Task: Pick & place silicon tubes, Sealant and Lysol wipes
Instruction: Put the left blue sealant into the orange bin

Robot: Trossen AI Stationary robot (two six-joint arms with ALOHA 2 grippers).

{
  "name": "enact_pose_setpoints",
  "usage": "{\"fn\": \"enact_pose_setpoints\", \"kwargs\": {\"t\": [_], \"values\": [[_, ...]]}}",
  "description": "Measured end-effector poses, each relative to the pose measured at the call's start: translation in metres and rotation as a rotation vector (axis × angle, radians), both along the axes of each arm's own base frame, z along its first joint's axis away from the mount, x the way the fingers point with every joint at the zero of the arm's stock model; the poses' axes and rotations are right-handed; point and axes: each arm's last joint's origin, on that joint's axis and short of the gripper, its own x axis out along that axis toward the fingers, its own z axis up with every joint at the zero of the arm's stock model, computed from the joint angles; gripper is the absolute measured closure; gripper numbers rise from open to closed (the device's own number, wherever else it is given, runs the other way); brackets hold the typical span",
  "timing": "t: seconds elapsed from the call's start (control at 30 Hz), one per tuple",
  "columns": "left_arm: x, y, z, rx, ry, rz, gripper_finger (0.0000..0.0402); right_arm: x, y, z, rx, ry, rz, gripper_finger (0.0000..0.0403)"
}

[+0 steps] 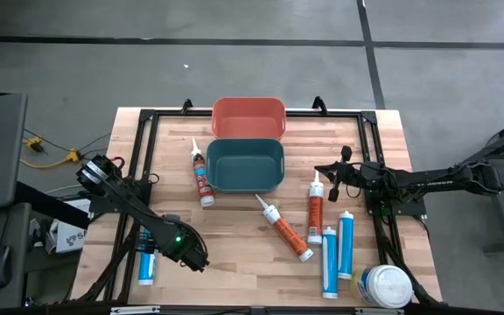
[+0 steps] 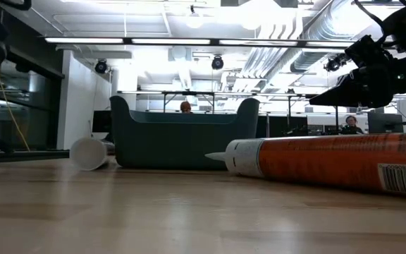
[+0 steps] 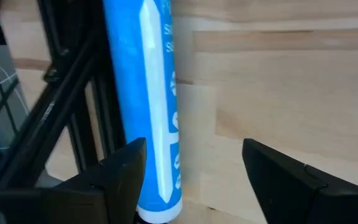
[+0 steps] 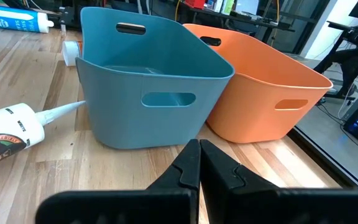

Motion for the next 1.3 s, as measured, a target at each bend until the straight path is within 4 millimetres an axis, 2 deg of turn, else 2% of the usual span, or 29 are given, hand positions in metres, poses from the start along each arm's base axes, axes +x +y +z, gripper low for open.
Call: {"fn": "enact_pose_setpoints", "kwargs": {"t": [0.27,0.4,0.8,1.13,1.3], "values": [[-0.009,0.003,-0.01,-0.009,0.129,0.123,0.004,0.0,0.0,0.0,0.0,0.0,0.0,0.0402],[-0.013,0.005,-0.019,-0.035,0.161,0.138,0.0011,0.0,0.0,0.0,0.0,0.0,0.0,0.0402],[-0.031,0.017,-0.046,-0.091,0.117,0.131,0.0019,0.0,0.0,0.0,0.0,0.0,0.0,0.0402],[-0.049,0.015,-0.07,-0.115,0.079,0.119,0.0019,0.0,0.0,0.0,0.0,0.0,0.0,0.0402],[-0.049,0.017,-0.073,-0.094,0.045,0.107,0.0022,0.0,0.0,0.0,0.0,0.0,0.0,0.0402]]}}
